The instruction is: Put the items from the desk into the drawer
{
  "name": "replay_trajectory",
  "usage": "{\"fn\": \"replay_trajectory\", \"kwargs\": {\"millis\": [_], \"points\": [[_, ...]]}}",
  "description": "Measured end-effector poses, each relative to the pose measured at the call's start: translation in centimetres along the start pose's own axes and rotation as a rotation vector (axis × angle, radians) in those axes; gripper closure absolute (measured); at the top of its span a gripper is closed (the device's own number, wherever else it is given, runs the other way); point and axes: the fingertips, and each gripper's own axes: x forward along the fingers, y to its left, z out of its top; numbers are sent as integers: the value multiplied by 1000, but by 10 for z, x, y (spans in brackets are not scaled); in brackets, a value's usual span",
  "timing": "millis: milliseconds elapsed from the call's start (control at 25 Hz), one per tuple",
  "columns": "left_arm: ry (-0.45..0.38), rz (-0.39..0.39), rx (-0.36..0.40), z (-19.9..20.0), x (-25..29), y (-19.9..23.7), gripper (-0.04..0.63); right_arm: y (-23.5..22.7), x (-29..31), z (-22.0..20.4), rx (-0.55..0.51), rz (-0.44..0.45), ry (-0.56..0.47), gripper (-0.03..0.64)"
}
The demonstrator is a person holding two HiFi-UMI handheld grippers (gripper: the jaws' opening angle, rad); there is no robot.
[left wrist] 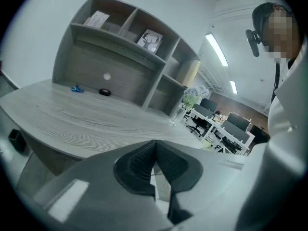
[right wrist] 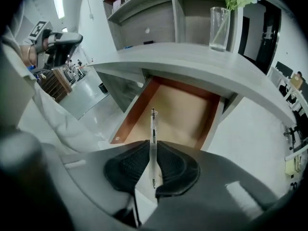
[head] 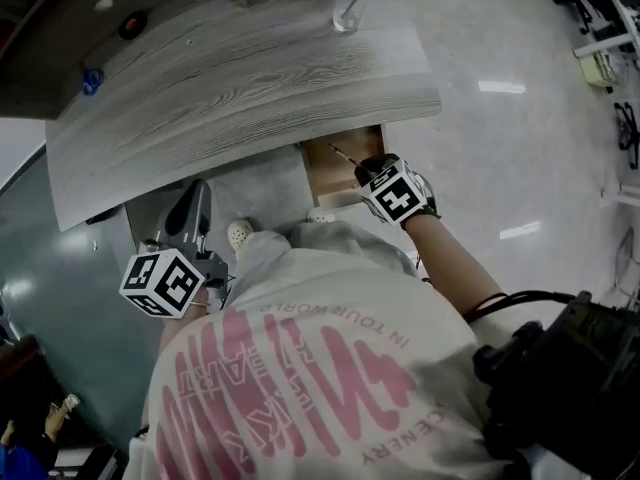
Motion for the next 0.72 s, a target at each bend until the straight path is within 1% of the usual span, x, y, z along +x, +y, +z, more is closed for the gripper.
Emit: {"fn": "replay_trajectory", "kwargs": {"millis": [120,240,400,480,600,720], "points": [[-9,60,-11,-2,-14,8,577,0,20,-3,25,17,30,565],[-17,111,-20,-3,-22,14,577,-6,39,-7,58,15,67,565],[-14,144,-24,-1,-26,16,577,-10,55,-14,90,18,111,563],[-9,160,-19,1,-32,18,577,-7,61,-18,117,34,135,563],[-15,186,-8,8,-38,24,577,-3,69,-20,161,60,139,561],[-22,195,-13,12,-37,28,577,-4,72,-22,171,72,141,554]]}}
